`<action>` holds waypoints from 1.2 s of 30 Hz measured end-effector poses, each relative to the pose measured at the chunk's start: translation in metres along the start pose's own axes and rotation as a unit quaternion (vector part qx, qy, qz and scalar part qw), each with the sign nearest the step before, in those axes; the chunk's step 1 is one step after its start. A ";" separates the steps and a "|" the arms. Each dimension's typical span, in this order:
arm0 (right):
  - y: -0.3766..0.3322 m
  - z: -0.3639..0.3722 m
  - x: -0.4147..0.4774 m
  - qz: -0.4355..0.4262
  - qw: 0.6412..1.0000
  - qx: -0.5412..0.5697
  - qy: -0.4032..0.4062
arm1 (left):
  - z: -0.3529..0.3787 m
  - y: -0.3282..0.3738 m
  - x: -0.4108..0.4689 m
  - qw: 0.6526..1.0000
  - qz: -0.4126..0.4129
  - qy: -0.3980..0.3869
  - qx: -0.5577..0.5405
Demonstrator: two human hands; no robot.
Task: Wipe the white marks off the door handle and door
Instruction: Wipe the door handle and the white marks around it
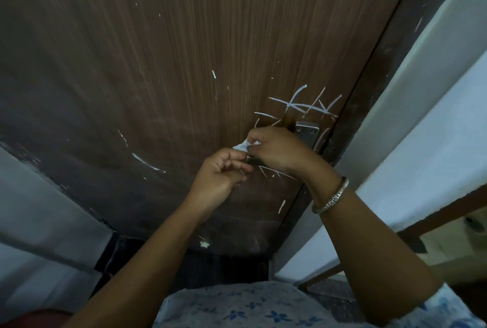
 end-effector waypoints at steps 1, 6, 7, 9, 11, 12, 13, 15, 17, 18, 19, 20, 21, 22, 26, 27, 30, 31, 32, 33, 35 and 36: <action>0.001 -0.002 -0.001 0.009 1.000 -0.022 -0.005 | 0.000 0.000 0.000 1.000 -0.002 0.000 0.000; 0.021 -0.012 -0.024 0.050 0.996 -0.072 -0.028 | -0.004 -0.003 -0.002 1.000 -0.019 -0.014 0.007; 0.024 -0.013 -0.029 0.058 0.994 -0.092 -0.029 | -0.004 -0.004 -0.002 1.000 -0.019 -0.014 0.007; 0.026 -0.016 -0.034 0.072 0.985 -0.158 -0.026 | -0.005 -0.004 0.000 1.000 -0.019 -0.014 0.007; 0.022 -0.017 -0.035 0.089 0.972 -0.218 -0.016 | -0.006 -0.003 0.001 1.000 -0.018 -0.017 0.011; 0.019 -0.015 -0.035 0.101 0.967 -0.235 -0.010 | -0.007 -0.003 0.001 1.000 -0.018 -0.019 0.015; 0.016 -0.013 -0.035 0.114 0.962 -0.248 0.000 | -0.008 -0.002 0.000 0.999 -0.017 -0.023 0.019; 0.011 -0.005 -0.039 0.117 0.949 -0.289 0.047 | -0.010 -0.002 -0.002 0.999 -0.018 -0.030 0.026; 0.007 0.002 -0.042 0.115 0.937 -0.315 0.092 | -0.011 -0.002 -0.003 0.998 -0.018 -0.043 0.032; 0.006 0.003 -0.042 0.118 0.937 -0.313 0.100 | -0.011 -0.001 -0.004 0.998 -0.018 -0.050 0.032; 0.006 0.004 -0.041 0.121 0.940 -0.303 0.098 | -0.011 -0.002 -0.004 0.998 -0.018 -0.057 0.030; 0.005 0.003 -0.040 0.123 0.945 -0.289 0.090 | -0.012 -0.002 -0.004 0.998 -0.018 -0.061 0.026; 0.006 0.003 -0.038 0.124 0.950 -0.276 0.077 | -0.012 -0.002 -0.004 0.998 -0.018 -0.062 0.024; 0.005 0.002 -0.036 0.123 0.955 -0.263 0.064 | -0.012 -0.002 -0.004 0.998 -0.018 -0.061 0.023; 0.002 0.003 -0.030 0.112 0.965 -0.233 0.046 | -0.011 -0.005 -0.002 0.998 -0.019 -0.053 0.020; 0.000 0.004 -0.028 0.107 0.967 -0.226 0.044 | -0.011 -0.005 -0.002 0.998 -0.019 -0.050 0.019; -0.011 0.007 -0.016 0.075 0.979 -0.185 0.027 | -0.010 -0.006 -0.001 0.999 -0.020 -0.041 0.019; -0.015 0.008 -0.012 0.066 0.984 -0.165 0.027 | -0.009 -0.005 -0.002 0.999 -0.018 -0.037 0.017; -0.018 0.010 -0.009 0.060 0.987 -0.149 0.032 | -0.009 -0.005 -0.002 0.999 -0.016 -0.035 0.015; -0.019 0.012 -0.007 0.056 0.988 -0.139 0.039 | -0.009 -0.004 -0.003 0.999 -0.014 -0.033 0.013; -0.017 0.015 -0.007 0.042 0.989 -0.132 0.056 | -0.009 -0.003 -0.004 0.999 -0.015 -0.031 0.010; -0.014 0.015 -0.009 0.034 0.989 -0.128 0.064 | -0.008 -0.002 -0.004 0.999 -0.016 -0.031 0.009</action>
Point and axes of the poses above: each hand's wrist, its own x-axis towards the middle knuckle, its own z-axis out of the palm, y = z × x, the point moved 2 cm from there along x, towards the middle knuckle, and after that the axes turned 15 degrees about -y, right-handed, at the moved point
